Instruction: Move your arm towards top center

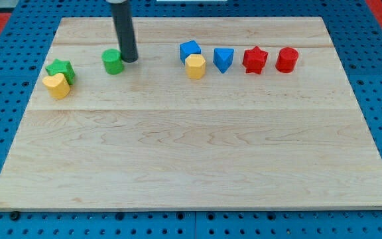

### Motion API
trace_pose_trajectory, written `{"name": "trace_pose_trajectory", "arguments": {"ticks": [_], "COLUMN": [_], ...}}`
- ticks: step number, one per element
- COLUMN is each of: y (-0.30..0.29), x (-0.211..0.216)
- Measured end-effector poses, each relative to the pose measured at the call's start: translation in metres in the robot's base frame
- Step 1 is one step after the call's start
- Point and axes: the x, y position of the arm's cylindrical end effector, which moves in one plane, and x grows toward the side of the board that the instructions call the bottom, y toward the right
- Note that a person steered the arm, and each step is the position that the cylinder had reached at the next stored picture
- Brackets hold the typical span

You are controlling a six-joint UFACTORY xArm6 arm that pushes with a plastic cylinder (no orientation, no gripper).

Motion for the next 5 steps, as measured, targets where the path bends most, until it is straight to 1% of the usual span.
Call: {"name": "trace_pose_trajectory", "arguments": {"ticks": [1,2,3,4,5], "y": [-0.033,-0.051,-0.052,-0.053,-0.006], "x": [0.0,0.0,0.004,0.005,-0.022]}}
